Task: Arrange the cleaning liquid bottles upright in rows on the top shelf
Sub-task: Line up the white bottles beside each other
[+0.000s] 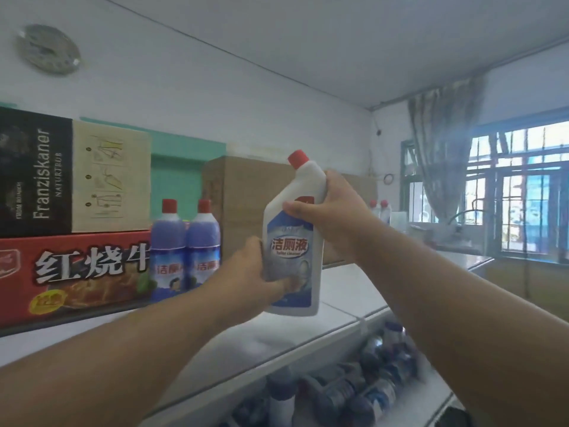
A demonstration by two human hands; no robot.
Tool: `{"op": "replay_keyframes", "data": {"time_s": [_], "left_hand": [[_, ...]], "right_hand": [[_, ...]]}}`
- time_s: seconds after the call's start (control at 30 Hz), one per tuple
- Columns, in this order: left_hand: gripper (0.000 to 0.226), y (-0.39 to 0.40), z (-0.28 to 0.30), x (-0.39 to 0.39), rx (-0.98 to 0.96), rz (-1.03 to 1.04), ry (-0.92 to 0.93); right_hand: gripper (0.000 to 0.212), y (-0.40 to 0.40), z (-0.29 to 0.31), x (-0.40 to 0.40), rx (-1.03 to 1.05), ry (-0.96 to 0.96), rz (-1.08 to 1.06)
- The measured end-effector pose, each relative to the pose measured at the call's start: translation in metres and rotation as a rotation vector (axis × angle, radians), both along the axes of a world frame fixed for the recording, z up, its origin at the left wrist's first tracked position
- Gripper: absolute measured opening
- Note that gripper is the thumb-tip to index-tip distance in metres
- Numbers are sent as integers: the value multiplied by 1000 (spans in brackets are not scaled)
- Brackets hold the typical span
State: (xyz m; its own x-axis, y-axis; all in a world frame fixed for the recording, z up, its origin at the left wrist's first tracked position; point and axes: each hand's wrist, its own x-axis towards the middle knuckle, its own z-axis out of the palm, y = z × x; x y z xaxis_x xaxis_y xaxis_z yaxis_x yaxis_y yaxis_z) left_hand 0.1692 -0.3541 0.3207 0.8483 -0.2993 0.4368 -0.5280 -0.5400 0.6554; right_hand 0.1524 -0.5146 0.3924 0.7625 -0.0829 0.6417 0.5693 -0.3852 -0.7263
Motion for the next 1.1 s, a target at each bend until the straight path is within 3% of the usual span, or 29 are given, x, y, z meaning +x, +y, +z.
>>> {"op": "replay_keyframes", "data": {"time_s": [0.33,0.67,0.8,1.1], "left_hand": [[57,-273,13,65,-47,-265,57],[56,-424,6,176,126,-319,13],[55,-470,8,215,285,-249,-41],[46,-553,8,281,302,-28,15]], "right_hand": [[56,-267,27,42,20,36,-77],[58,-428,12,143,59,60,-123],[60,-472,12,176,56,96,-126],[57,-566,9,290,59,132,70]]}}
